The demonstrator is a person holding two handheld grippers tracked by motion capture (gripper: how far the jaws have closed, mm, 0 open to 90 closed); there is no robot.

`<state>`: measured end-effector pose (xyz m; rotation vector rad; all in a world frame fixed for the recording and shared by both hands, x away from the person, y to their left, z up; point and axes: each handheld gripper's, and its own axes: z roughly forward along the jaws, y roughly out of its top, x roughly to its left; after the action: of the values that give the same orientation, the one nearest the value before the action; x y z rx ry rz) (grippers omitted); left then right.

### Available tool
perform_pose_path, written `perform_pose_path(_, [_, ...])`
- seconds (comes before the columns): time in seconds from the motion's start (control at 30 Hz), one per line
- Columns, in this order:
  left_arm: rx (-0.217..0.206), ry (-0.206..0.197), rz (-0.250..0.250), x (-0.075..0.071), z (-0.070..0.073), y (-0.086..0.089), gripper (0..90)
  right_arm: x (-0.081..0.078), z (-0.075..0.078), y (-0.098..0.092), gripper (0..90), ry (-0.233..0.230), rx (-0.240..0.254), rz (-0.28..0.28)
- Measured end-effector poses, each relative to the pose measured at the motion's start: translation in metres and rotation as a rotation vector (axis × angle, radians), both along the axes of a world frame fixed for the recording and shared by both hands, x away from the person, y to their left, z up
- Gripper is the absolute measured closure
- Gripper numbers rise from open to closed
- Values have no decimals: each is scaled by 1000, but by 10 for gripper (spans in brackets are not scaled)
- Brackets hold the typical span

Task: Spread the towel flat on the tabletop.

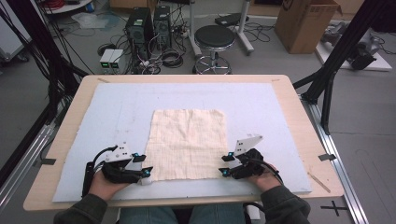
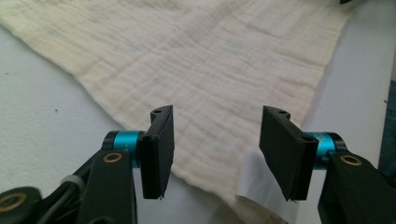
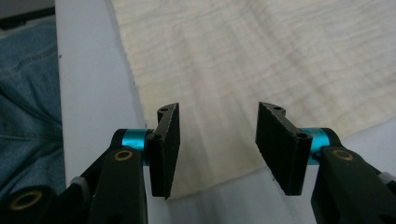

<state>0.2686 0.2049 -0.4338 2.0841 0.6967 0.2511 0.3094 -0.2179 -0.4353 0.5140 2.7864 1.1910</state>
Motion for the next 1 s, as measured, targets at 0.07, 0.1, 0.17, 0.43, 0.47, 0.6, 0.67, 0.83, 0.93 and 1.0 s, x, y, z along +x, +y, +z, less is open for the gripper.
perform_pose_path(0.07, [19, 32, -42, 1, -3, -2, 533, -1, -3, 2, 519, -3, -24, 10])
perform_pose_path(0.1, [29, 47, -52, 1, -6, -4, 537, -2, -3, 2, 544, -9, -26, 5])
perform_pose_path(0.17, [59, 52, -77, 0, -9, -7, 572, -2, -3, 3, 593, -35, -39, 3])
perform_pose_path(0.43, [73, 18, -69, 0, -10, -6, 827, 3, -3, -1, 863, 7, -30, 1])
perform_pose_path(0.47, [74, 16, -74, 0, -9, -7, 845, 3, -3, -2, 868, 10, -28, 3])
perform_pose_path(0.6, [67, 21, -90, -1, -8, -6, 878, 2, -2, -3, 874, 20, -25, 9])
perform_pose_path(0.67, [54, 20, -96, -2, -7, -5, 882, 1, -1, -6, 875, 15, -27, 17])
perform_pose_path(0.83, [33, 9, -117, -6, -2, -3, 884, -3, 1, -13, 875, 32, 10, 26])
perform_pose_path(0.93, [26, 8, -123, -9, 0, -3, 884, -6, 2, -14, 875, 39, 13, 30])
perform_pose_path(1.0, [20, 13, -127, -11, 0, -3, 884, -8, 2, -14, 875, 36, 10, 38])
